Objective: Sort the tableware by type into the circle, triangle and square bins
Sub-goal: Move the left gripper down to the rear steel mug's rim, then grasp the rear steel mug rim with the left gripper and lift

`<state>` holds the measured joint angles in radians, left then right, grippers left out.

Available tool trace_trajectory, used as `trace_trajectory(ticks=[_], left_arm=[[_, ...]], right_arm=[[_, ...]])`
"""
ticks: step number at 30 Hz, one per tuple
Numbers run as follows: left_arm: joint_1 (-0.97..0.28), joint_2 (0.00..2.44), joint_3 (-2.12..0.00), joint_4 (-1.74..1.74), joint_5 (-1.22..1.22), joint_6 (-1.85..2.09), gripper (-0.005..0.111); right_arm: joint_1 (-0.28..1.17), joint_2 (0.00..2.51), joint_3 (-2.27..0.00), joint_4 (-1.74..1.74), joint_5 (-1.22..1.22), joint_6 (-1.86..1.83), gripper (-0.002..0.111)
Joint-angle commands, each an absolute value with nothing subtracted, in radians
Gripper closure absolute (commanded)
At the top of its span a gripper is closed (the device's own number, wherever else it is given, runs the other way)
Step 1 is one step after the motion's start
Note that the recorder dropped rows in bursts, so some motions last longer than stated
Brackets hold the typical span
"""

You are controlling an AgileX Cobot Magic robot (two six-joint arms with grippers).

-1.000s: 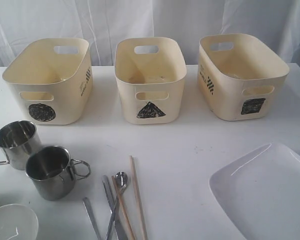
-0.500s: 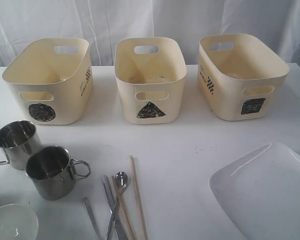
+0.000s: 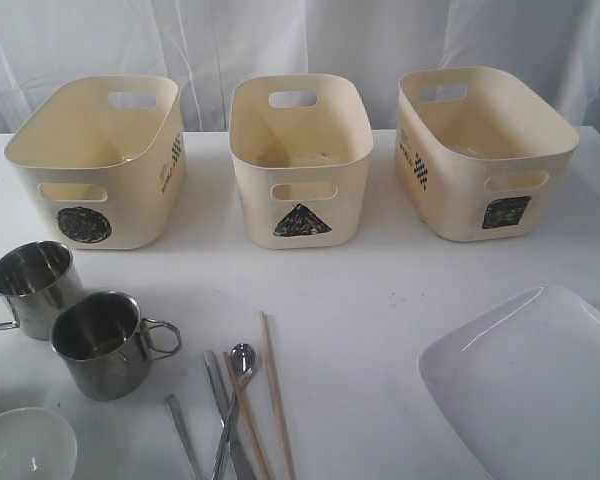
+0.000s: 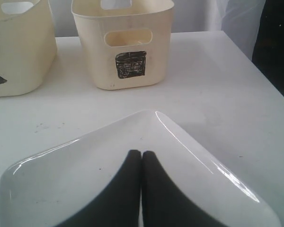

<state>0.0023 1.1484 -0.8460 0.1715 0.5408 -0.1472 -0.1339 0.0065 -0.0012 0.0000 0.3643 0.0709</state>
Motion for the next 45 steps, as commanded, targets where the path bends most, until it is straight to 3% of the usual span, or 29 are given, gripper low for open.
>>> trace_trajectory(ticks=[1, 6, 8, 24, 45], left_arm=[[-0.001, 1.208, -0.85, 0.086, 0.538, -0.161, 0.078], [-0.001, 1.282, -0.85, 0.123, 0.511, -0.159, 0.041], [-0.001, 1.3, -0.85, 0.121, 0.488, -0.159, 0.034], [-0.001, 1.448, -0.85, 0.169, 0.159, -0.159, 0.037], [-0.001, 1.618, -0.85, 0.105, 0.12, -0.161, 0.037]], right_arm=[[-0.14, 0.0, 0.0, 0.0, 0.351, 0.075, 0.108], [-0.14, 0.0, 0.0, 0.0, 0.351, 0.075, 0.108], [-0.14, 0.0, 0.0, 0.0, 0.351, 0.075, 0.108], [-0.14, 0.0, 0.0, 0.0, 0.351, 0.075, 0.108], [-0.14, 0.0, 0.0, 0.0, 0.351, 0.075, 0.108]])
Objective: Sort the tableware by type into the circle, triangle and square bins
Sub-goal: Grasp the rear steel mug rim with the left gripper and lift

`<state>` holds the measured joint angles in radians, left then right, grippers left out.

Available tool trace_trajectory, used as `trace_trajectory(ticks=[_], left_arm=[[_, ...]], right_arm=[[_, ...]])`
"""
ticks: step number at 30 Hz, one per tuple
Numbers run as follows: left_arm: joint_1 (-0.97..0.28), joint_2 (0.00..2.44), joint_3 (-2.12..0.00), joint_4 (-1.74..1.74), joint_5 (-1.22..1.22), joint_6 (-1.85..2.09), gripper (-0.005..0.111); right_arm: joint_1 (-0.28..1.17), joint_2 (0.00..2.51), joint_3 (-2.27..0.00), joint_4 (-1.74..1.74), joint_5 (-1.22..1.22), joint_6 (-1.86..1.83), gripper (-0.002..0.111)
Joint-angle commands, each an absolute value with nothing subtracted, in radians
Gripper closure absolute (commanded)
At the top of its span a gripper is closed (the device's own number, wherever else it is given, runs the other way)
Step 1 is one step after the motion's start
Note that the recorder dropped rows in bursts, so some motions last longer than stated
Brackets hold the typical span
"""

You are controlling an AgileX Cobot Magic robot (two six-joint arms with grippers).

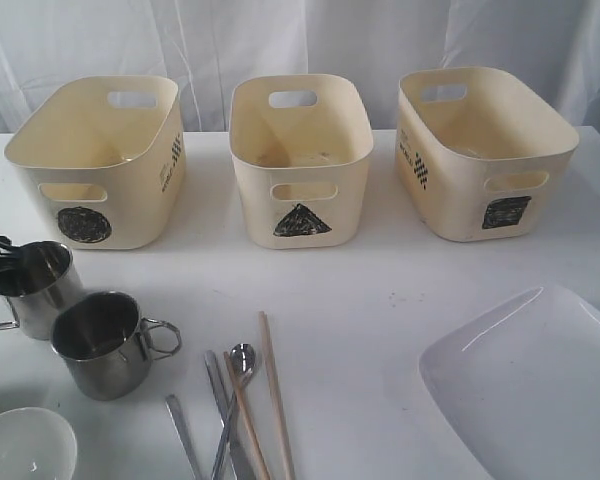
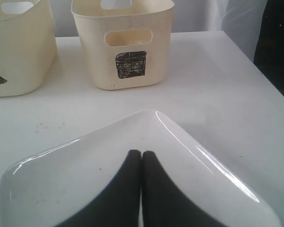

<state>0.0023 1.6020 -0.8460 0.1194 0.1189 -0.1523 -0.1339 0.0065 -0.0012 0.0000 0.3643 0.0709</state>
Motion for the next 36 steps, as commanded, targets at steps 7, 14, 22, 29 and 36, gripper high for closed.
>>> trace_trajectory(ticks=[7, 14, 22, 29, 36], left_arm=[[-0.001, 1.69, -0.85, 0.105, 0.097, -0.161, 0.037], [-0.001, 1.709, -0.85, 0.064, 0.168, -0.161, 0.068], [-0.001, 1.709, -0.85, 0.059, 0.176, -0.161, 0.107], [-0.001, 1.605, -0.85, -0.024, 0.184, -0.161, 0.107], [-0.001, 1.412, -0.852, -0.023, 0.22, -0.161, 0.107]], right_arm=[[-0.14, 0.0, 0.0, 0.0, 0.351, 0.075, 0.108], [-0.14, 0.0, 0.0, 0.0, 0.351, 0.075, 0.108], [-0.14, 0.0, 0.0, 0.0, 0.351, 0.075, 0.108], [-0.14, 0.0, 0.0, 0.0, 0.351, 0.075, 0.108], [-0.14, 0.0, 0.0, 0.0, 0.351, 0.075, 0.108]])
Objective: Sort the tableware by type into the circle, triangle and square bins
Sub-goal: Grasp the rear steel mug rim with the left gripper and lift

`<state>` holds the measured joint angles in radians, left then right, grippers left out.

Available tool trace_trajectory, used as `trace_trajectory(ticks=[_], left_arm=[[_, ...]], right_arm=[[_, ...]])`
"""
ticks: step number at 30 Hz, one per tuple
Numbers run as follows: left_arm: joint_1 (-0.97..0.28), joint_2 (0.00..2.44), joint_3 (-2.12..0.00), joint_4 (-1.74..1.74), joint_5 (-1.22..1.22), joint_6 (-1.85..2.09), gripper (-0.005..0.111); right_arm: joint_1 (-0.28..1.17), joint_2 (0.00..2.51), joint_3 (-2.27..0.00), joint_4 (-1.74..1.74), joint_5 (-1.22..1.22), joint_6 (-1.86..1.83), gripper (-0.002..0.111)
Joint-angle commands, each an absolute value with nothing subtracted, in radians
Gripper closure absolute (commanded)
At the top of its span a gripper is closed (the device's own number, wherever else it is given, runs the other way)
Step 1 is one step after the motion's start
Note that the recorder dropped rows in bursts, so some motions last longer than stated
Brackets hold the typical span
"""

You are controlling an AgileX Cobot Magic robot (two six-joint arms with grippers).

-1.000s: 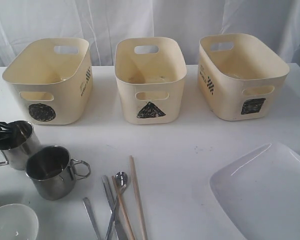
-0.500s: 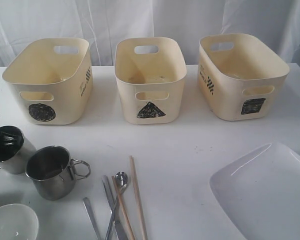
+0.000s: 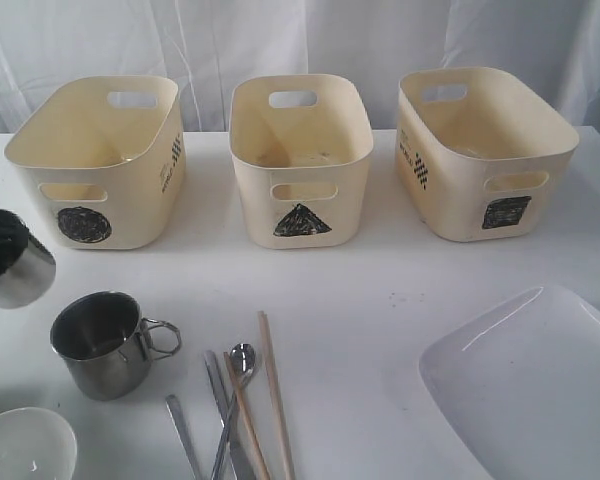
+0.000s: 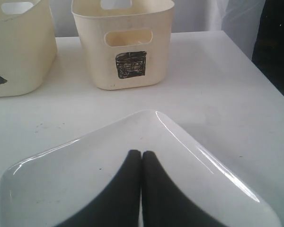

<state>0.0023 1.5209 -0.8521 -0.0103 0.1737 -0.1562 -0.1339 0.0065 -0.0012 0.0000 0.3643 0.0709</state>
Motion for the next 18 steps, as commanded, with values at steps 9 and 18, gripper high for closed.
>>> trace_trajectory(ticks=[9, 18], left_arm=[[-0.001, 1.174, -0.852, -0.031, 0.367, -0.159, 0.107], [-0.001, 1.051, -0.852, -0.038, -0.252, -0.163, 0.107]], right_arm=[[-0.14, 0.0, 0.0, 0.0, 0.351, 0.075, 0.108], [-0.14, 0.0, 0.0, 0.0, 0.351, 0.075, 0.108]])
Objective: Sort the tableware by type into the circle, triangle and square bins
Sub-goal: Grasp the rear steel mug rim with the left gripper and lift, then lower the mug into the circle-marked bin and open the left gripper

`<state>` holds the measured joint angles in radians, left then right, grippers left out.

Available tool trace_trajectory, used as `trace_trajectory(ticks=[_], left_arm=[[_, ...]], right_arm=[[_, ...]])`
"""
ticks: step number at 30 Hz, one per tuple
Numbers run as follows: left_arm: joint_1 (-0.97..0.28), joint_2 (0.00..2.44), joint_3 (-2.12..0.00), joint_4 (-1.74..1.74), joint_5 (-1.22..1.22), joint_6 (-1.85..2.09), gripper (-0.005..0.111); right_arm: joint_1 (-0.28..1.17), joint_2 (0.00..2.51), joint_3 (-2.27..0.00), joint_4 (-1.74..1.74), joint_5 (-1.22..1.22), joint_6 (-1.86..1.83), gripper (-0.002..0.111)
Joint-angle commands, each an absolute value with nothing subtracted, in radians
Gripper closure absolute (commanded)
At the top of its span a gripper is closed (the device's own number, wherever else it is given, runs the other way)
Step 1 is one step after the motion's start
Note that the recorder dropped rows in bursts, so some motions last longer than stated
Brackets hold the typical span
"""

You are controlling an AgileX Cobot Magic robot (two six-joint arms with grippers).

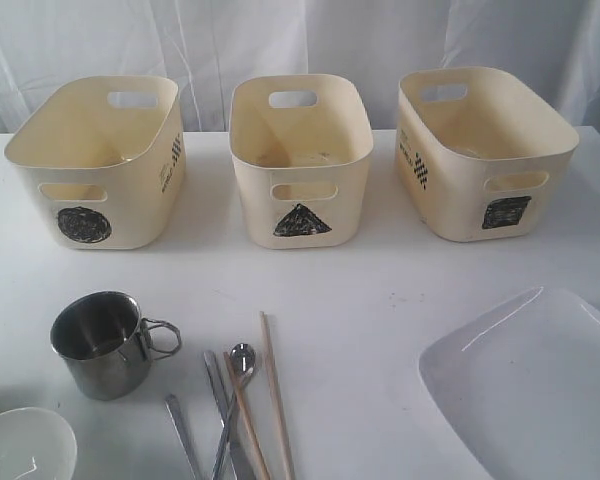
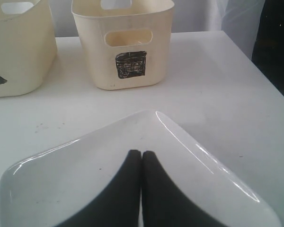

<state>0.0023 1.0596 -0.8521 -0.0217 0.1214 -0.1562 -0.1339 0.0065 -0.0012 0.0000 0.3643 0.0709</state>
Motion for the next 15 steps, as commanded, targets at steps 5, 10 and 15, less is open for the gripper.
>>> trace_trajectory(ticks=[5, 10, 15], left_arm=[[-0.001, 1.303, -0.91, -0.009, -0.945, -0.28, 0.107], [-0.003, 1.701, -1.232, 0.314, -0.639, -0.541, 0.107], [-0.072, 1.796, -1.42, 0.855, -0.219, -0.923, 0.107]], right_arm=[[-0.14, 0.0, 0.0, 0.0, 0.351, 0.075, 0.108], [-0.14, 0.0, 0.0, 0.0, 0.351, 0.075, 0.108], [-0.14, 0.0, 0.0, 0.0, 0.351, 0.075, 0.108]])
